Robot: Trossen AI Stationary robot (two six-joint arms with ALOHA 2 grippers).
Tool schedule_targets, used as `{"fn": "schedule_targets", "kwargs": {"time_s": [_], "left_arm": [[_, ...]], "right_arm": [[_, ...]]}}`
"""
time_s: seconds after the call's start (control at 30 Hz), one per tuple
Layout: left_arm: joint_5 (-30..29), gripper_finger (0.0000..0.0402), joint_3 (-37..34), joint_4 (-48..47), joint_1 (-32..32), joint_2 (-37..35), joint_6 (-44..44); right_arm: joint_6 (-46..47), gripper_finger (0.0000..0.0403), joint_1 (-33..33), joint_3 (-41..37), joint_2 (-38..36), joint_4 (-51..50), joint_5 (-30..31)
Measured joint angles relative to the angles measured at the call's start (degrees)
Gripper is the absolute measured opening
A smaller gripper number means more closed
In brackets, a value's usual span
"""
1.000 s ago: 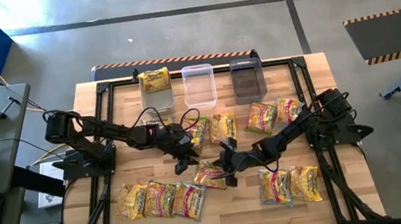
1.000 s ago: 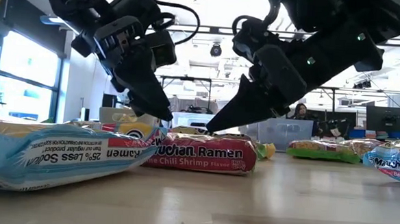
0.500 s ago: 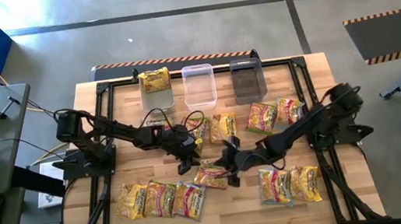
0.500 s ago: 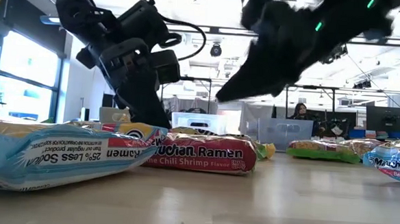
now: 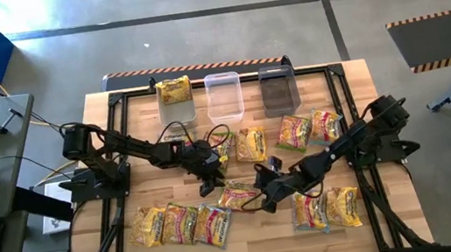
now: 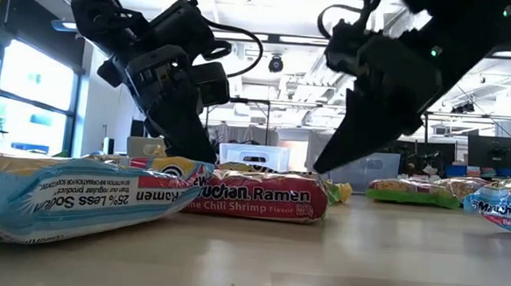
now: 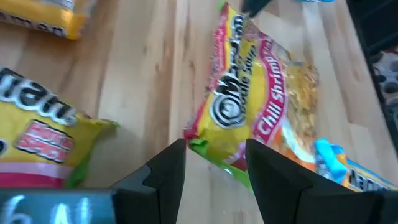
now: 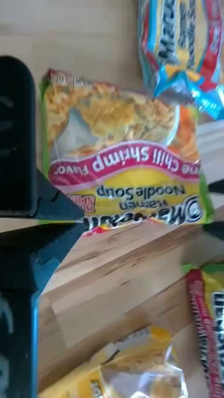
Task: Sort Maruchan noodles
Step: Put the bottom middle green noodle pack into the transparent black bin
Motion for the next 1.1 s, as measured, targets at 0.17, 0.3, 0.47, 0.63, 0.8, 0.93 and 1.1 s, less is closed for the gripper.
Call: {"fn": "schedule_targets", "kwargs": {"time_s": [0.17, 0.3, 0.47, 0.63, 0.8, 0.93, 1.1], "left_arm": [[0.8, 0.0158, 0.0, -0.1, 0.0, -0.1, -1.4], [0.8, 0.0158, 0.0, -0.2, 0.0, -0.8, -1.5], [0.9, 0.0159, 0.0, -0.8, 0.0, -2.0, -3.0], [1.4, 0.0158, 0.0, -2.2, 0.0, -2.5, -4.4], [6.0, 0.0159, 0.0, -2.0, 0.2, -2.1, -9.6], [8.0, 0.0159, 0.0, -1.9, 1.0, -1.6, -15.5], [10.8, 0.0159, -0.1, -4.5, 2.4, -1.5, -20.3]], "right_arm": [[2.2, 0.0, -0.2, 0.0, 1.8, -0.7, -0.9], [2.4, 0.0, -0.2, 0.0, 3.3, -0.4, -1.7], [2.6, 0.0, -0.3, 0.1, 5.4, 0.2, -1.6], [3.6, 0.0, -0.2, 0.3, 7.0, 0.9, -1.4], [3.3, 0.0, -0.3, 0.2, 7.4, 1.2, -1.4], [1.8, 0.0, -0.3, 0.1, 7.5, 2.1, -1.5], [0.9, 0.0, -0.2, 0.1, 7.5, 2.9, -1.9]]}}
